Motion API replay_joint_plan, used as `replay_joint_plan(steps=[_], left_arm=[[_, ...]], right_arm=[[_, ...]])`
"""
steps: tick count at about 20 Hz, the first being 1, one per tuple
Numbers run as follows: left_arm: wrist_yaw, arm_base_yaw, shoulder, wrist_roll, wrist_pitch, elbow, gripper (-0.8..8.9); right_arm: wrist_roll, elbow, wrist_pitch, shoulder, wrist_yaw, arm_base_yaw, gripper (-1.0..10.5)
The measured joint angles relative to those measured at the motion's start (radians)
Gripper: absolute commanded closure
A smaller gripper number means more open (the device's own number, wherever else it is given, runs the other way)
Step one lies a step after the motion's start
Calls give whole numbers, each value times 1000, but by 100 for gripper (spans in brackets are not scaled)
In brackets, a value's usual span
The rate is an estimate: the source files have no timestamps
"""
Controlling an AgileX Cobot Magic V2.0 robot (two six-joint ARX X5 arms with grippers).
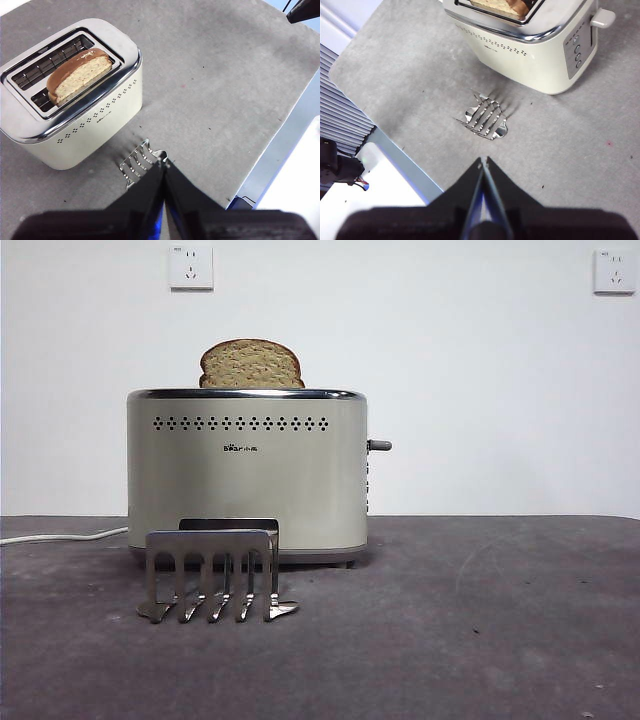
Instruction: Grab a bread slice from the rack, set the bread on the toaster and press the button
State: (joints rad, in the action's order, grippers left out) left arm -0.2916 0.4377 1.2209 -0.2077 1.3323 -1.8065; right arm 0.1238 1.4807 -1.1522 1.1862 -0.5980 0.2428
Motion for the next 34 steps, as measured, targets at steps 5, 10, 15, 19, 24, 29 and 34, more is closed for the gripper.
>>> replay_joint_plan(steps=[5, 10, 15, 19, 24, 29, 34], left_arm=[[0, 0, 0, 0, 0, 0, 816], [2, 0, 0, 0, -2, 0, 816], [2, -98, -75, -55, -143, 3, 816], [1, -250, -273, -70, -443, 129, 816], [91, -394, -590, -73, -908, 555, 816], [142, -477, -848, -60, -1193, 1040, 816], [185, -487, -1022, 10, -1312, 1418, 816]], right_arm=[[0, 0, 0, 0, 0, 0, 946], [0, 0, 0, 0, 0, 0, 946], [0, 0, 0, 0, 0, 0, 946], [0, 0, 0, 0, 0, 0, 946], [0, 0, 0, 0, 0, 0, 946], [0, 0, 0, 0, 0, 0, 946], [0, 0, 0, 0, 0, 0, 946]])
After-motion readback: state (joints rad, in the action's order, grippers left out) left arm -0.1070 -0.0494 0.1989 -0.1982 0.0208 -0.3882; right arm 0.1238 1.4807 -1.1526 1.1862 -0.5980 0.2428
